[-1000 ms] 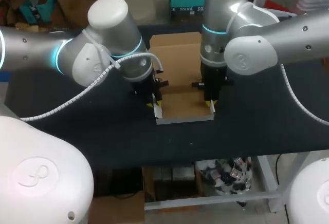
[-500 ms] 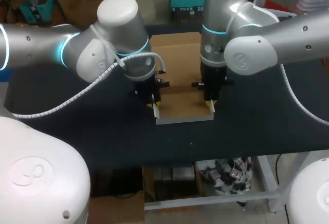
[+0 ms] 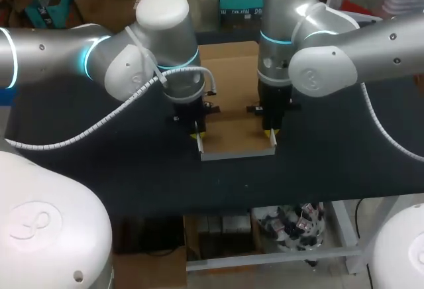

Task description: Assemble the packaging by folding the flat box into shape, placing the metal phone stand inside, and closing the box properly

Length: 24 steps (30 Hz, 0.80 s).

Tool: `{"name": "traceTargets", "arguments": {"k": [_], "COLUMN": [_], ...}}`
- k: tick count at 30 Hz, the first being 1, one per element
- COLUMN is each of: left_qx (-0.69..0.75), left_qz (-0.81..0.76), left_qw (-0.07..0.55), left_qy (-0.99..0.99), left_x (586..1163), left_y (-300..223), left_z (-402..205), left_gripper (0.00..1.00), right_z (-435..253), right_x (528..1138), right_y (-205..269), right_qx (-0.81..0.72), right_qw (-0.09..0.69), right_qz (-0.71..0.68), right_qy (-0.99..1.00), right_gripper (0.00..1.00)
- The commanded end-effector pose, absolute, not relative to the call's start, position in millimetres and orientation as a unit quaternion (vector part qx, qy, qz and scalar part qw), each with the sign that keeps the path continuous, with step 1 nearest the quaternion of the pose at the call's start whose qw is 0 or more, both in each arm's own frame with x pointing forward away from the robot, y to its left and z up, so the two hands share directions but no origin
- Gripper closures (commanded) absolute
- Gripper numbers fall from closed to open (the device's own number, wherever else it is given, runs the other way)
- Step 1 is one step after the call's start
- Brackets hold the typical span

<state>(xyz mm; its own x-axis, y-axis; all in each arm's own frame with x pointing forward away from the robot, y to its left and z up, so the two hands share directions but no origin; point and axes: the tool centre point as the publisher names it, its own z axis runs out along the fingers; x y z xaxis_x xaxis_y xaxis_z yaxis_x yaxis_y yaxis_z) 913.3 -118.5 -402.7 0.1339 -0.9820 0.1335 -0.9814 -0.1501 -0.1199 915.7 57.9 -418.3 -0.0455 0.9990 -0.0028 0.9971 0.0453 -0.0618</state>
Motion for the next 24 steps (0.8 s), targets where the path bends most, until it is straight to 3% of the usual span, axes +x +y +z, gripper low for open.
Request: {"name": "traceTargets", "arguments": {"k": [1,5,7,9,10,11,24], "left_qx": [-0.754,-0.752,-0.751,-0.751,-0.751,-0.751,-0.749], "left_qz": [-0.065,-0.064,-0.064,-0.064,-0.064,-0.064,-0.065], "left_qw": [0.025,0.03,0.032,0.035,0.035,0.036,0.049], "left_qy": [0.653,0.656,0.656,0.656,0.656,0.656,0.658], "left_x": [912.2,911.1,910.7,910.3,909.9,909.5,907.2], "left_y": [-118.2,-118.3,-118.2,-117.8,-117.6,-117.5,-118.0], "left_z": [-411.4,-411.1,-410.9,-410.4,-410.1,-409.8,-406.7], "left_gripper": [1.0,1.0,1.0,1.0,1.0,1.0,1.0], "right_z": [-418.1,-409.3,-403.6,-397.9,-395.1,-392.4,-359.2], "right_x": [916.2,914.8,913.6,912.2,911.6,911.0,900.0], "right_y": [57.2,57.7,57.9,57.1,56.8,56.2,48.2], "right_qx": [-0.691,-0.682,-0.675,-0.67,-0.665,-0.662,-0.571], "right_qw": [0.02,0.018,0.018,0.017,0.018,0.019,0.012], "right_qz": [0.026,0.008,-0.005,-0.016,-0.023,-0.029,-0.111], "right_qy": [-0.722,-0.731,-0.738,-0.742,-0.746,-0.749,-0.813], "right_gripper": [1.0,1.0,0.86,0.44,0.04,0.0,0.0]}}
